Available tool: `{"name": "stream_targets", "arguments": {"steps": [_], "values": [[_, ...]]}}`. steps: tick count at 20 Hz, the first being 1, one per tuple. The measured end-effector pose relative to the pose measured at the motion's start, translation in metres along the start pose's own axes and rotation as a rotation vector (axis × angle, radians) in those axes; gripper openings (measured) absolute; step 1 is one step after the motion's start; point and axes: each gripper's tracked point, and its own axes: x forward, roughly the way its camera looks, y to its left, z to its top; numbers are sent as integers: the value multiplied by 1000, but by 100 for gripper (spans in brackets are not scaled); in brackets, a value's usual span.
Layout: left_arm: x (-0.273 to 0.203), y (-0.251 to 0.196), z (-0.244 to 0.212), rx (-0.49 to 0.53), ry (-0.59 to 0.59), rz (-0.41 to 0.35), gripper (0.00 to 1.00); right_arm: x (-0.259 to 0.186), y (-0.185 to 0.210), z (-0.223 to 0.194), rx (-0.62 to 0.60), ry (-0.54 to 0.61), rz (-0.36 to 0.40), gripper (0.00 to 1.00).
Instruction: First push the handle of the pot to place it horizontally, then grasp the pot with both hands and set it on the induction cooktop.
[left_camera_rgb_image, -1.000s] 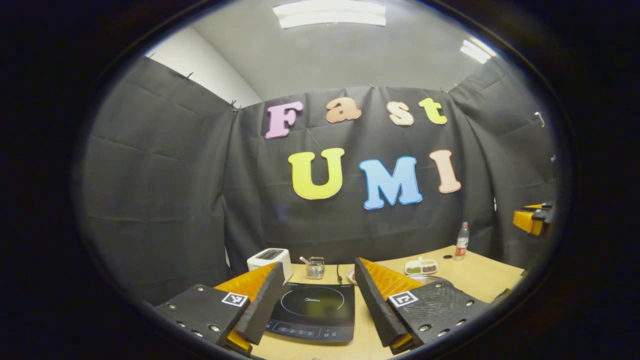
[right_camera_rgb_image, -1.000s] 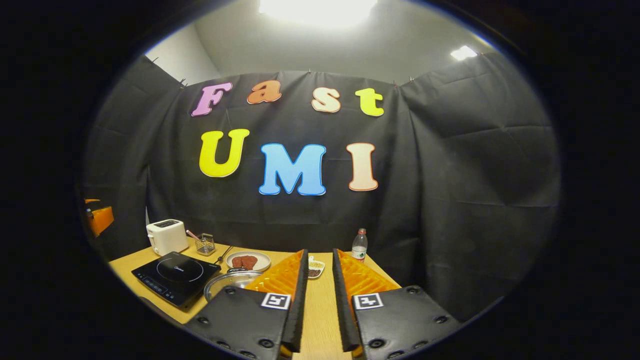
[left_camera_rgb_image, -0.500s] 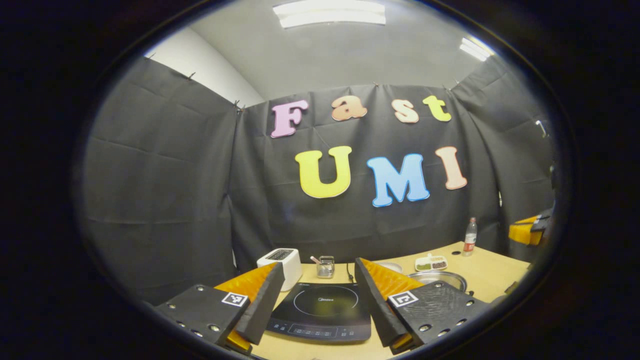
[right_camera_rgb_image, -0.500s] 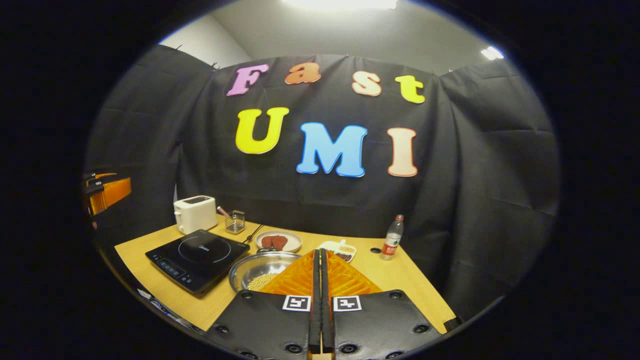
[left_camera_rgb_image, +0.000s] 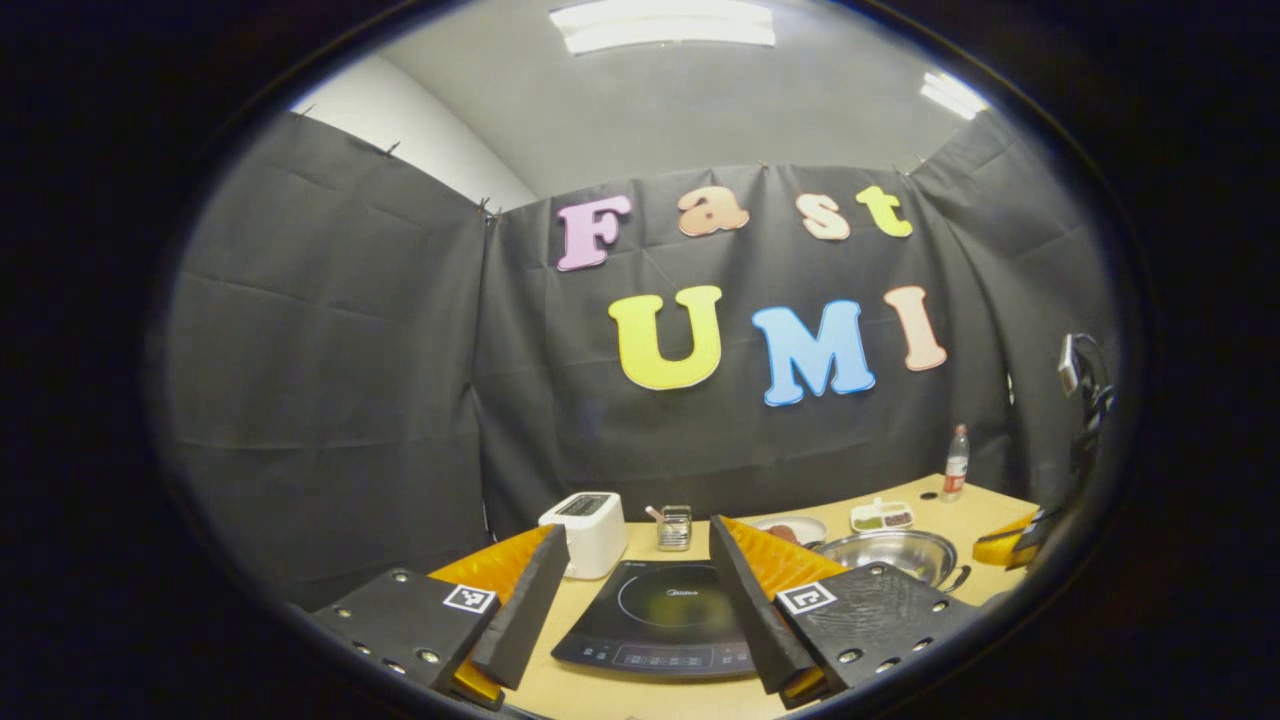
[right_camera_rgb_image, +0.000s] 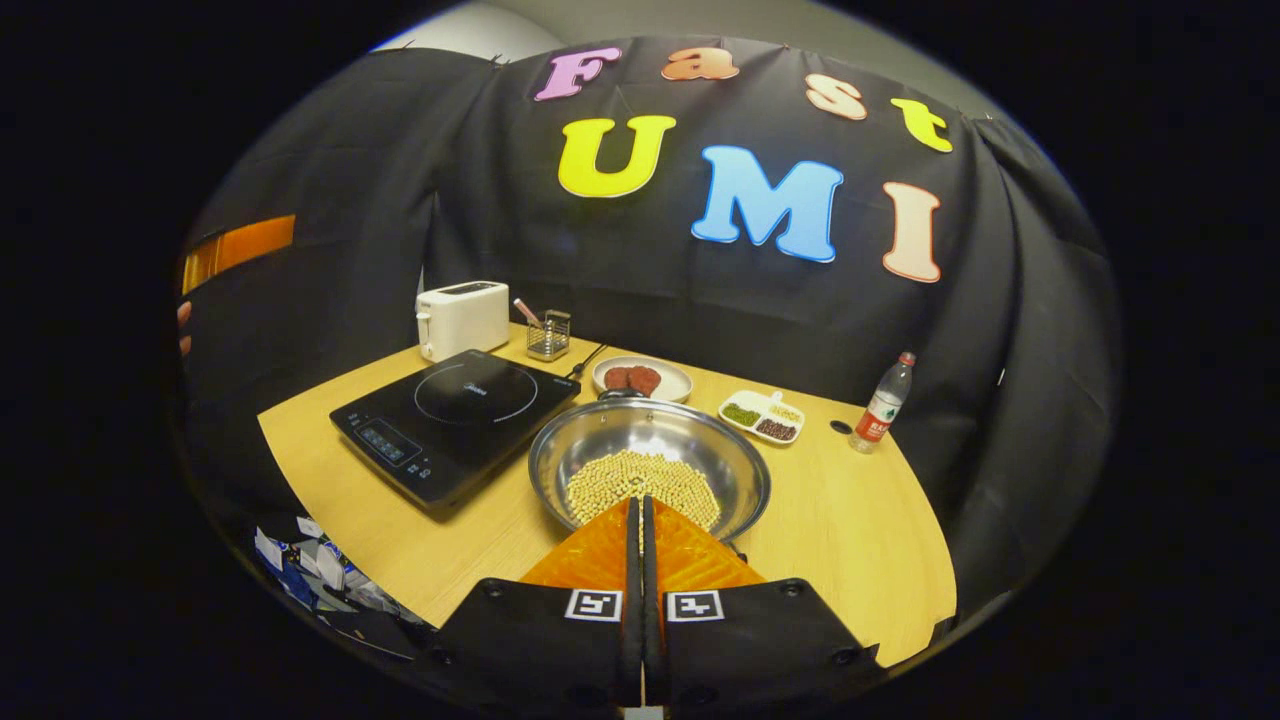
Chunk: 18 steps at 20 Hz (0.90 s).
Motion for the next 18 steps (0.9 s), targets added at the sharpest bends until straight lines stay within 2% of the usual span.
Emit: {"name": "stream_targets", "arguments": {"steps": [5, 8, 18], "values": [[-3, 13, -6, 14, 8, 9, 86, 18, 18, -39, -1, 115, 45, 2], [-4, 17, -15, 15, 25, 10, 86, 30, 20, -52, -7, 166, 46, 2], [-1, 32, -22, 17, 17, 15, 84, 54, 13, -88, 57, 285, -9, 2]]}}
